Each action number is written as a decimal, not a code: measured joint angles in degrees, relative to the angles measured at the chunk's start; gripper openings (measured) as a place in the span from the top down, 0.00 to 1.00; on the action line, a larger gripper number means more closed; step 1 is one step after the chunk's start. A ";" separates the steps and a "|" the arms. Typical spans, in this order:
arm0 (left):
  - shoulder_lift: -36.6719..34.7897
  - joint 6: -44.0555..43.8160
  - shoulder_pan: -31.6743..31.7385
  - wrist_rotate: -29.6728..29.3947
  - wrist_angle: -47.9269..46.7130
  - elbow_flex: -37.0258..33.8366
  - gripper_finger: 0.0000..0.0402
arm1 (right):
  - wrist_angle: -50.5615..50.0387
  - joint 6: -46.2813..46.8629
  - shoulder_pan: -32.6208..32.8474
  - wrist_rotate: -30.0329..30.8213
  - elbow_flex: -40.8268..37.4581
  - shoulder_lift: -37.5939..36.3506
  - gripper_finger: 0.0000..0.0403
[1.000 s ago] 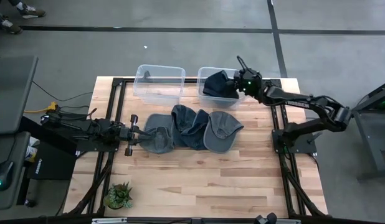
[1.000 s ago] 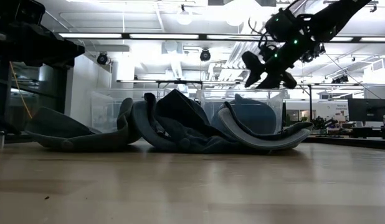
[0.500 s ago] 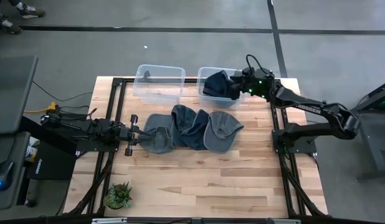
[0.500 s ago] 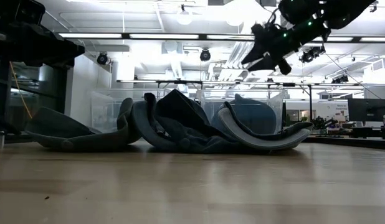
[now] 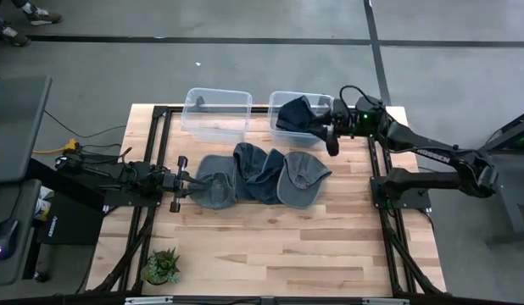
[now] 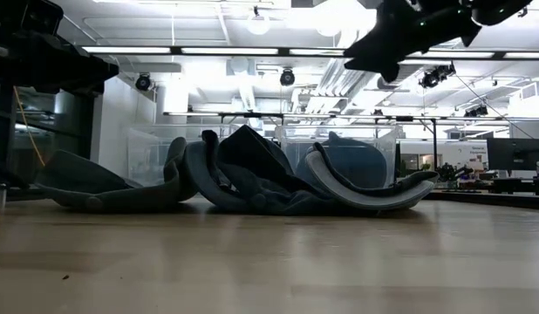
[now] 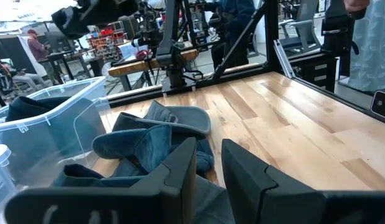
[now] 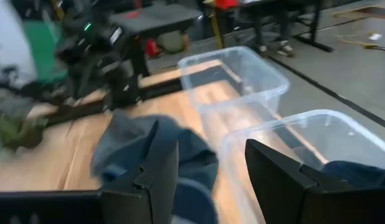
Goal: Pick & Place hat
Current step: Put the right gray cap into the left transparent bin
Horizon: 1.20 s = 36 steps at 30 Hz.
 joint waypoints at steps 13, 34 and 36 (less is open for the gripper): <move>-0.01 0.01 0.00 0.00 0.00 -0.01 0.82 | -21.36 -15.62 7.95 1.25 0.00 -3.05 0.55; -0.02 0.01 -0.01 0.00 0.00 0.00 0.82 | -45.39 -24.01 20.57 17.63 0.00 -2.94 0.55; -0.02 0.01 -0.02 0.00 0.00 0.00 0.82 | -45.46 -25.26 22.01 19.77 0.00 -2.94 0.55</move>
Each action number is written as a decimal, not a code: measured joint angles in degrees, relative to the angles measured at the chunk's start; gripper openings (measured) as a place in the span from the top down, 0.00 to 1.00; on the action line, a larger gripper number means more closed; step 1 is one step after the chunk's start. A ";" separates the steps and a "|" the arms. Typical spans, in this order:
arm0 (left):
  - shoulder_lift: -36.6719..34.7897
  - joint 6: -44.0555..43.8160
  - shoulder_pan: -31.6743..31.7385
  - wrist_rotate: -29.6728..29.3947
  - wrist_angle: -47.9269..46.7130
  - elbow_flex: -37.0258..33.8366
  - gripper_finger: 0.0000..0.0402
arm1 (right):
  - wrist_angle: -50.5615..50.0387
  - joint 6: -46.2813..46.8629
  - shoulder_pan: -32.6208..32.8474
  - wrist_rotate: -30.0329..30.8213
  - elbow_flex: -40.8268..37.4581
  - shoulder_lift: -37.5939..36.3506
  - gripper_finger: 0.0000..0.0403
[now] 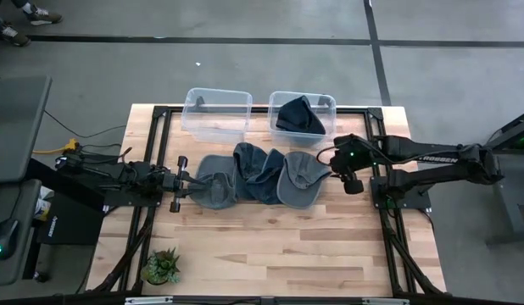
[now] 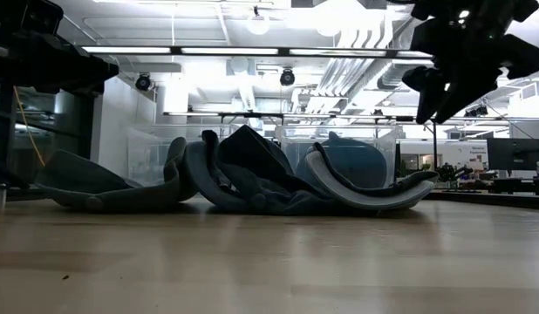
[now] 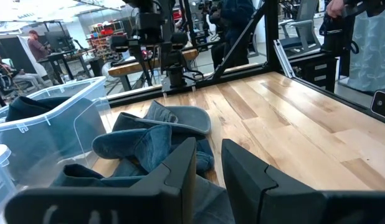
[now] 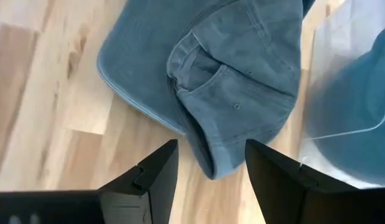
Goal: Pick & Place hat
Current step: Put the right gray cap into the left transparent bin
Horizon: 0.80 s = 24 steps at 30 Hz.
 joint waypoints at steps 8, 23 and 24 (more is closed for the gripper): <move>0.00 0.01 0.00 0.00 0.00 0.00 0.82 | -0.08 -3.03 3.51 4.81 0.00 0.45 0.55; 0.02 -14.06 0.02 -0.77 2.07 0.00 0.82 | 3.59 1.53 4.32 4.88 0.00 11.60 0.47; 0.02 -15.10 0.01 -0.86 2.09 -0.01 0.82 | 4.44 1.51 4.32 4.88 0.00 12.21 0.46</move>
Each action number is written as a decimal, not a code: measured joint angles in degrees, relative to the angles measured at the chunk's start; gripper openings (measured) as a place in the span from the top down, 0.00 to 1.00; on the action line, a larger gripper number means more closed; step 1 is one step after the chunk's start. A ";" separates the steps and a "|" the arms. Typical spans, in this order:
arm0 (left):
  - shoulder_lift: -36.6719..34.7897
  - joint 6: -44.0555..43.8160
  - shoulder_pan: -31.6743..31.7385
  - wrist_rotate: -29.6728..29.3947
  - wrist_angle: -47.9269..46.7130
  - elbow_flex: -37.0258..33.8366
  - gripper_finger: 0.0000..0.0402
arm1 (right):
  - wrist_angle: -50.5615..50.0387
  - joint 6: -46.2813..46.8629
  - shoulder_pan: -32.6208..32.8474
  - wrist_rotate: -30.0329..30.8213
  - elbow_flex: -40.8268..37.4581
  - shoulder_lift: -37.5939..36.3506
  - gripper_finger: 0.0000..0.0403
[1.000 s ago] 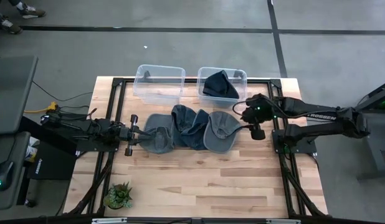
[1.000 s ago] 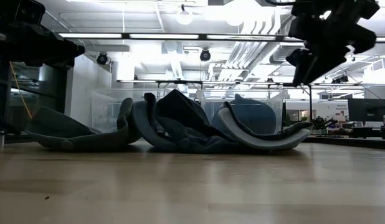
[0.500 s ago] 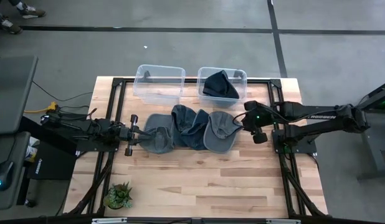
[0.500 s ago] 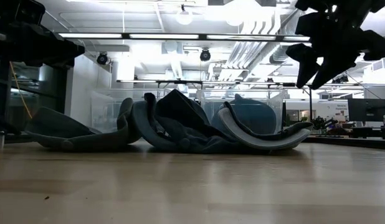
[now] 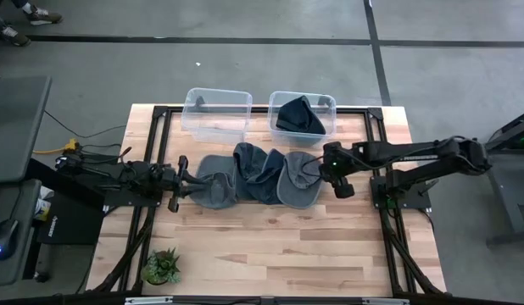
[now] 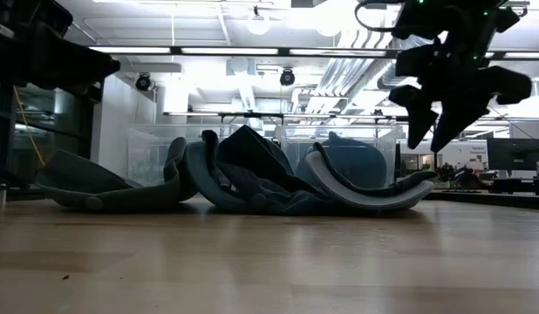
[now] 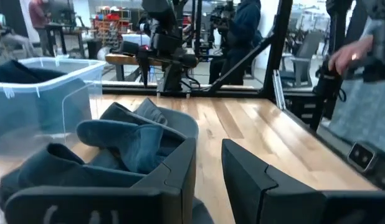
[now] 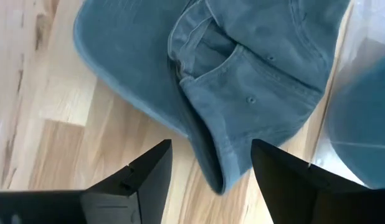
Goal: Pick & Place hat
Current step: Put the right gray cap into the left transparent bin
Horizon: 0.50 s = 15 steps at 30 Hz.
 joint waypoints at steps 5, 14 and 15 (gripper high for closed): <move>0.00 -0.96 0.00 -0.08 -0.01 0.00 0.82 | 0.86 -1.05 0.00 0.13 0.00 2.39 0.45; 0.00 -7.27 -0.01 -2.00 0.03 0.01 0.82 | 0.61 -11.27 0.89 2.62 0.00 3.97 0.45; 0.00 -9.06 -0.01 -2.52 0.03 0.00 0.82 | 0.63 -12.55 1.11 3.17 0.00 3.98 0.45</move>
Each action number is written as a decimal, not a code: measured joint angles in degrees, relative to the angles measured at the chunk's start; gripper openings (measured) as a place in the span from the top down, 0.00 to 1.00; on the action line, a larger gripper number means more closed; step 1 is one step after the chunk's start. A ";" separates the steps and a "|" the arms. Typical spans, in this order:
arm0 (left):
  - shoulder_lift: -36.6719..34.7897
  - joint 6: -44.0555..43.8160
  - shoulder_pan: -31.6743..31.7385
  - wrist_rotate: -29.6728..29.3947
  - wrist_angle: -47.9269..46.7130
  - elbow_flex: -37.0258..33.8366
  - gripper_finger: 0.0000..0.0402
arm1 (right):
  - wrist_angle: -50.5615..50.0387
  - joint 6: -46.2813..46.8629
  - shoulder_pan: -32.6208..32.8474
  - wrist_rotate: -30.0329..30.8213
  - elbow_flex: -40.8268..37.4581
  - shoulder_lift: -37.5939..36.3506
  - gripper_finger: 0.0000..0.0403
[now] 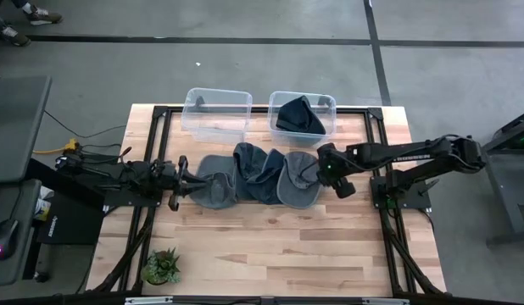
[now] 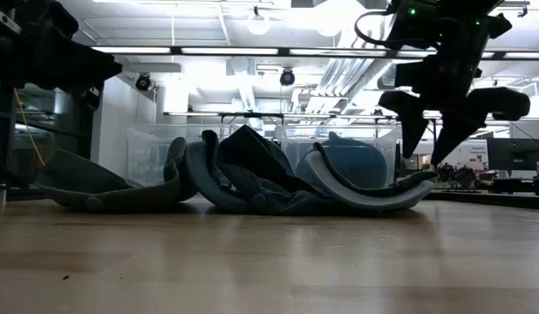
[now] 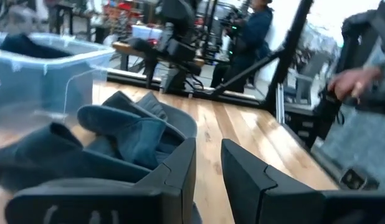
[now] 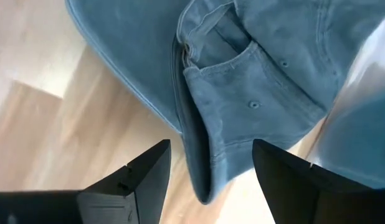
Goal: Pick & Place hat
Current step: Put the right gray cap into the left transparent bin
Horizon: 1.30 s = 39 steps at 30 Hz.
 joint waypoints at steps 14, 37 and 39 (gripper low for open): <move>0.00 -11.56 0.00 -6.16 -0.45 0.00 0.82 | 1.03 -3.70 0.88 2.76 -3.89 0.00 0.45; 0.00 -11.60 0.00 -5.98 -0.46 0.01 0.82 | 12.01 -6.08 0.99 6.65 -10.72 0.00 0.45; 0.00 -11.61 0.00 -5.98 -0.46 0.01 0.82 | 14.45 -6.12 0.97 8.22 -11.17 0.00 0.45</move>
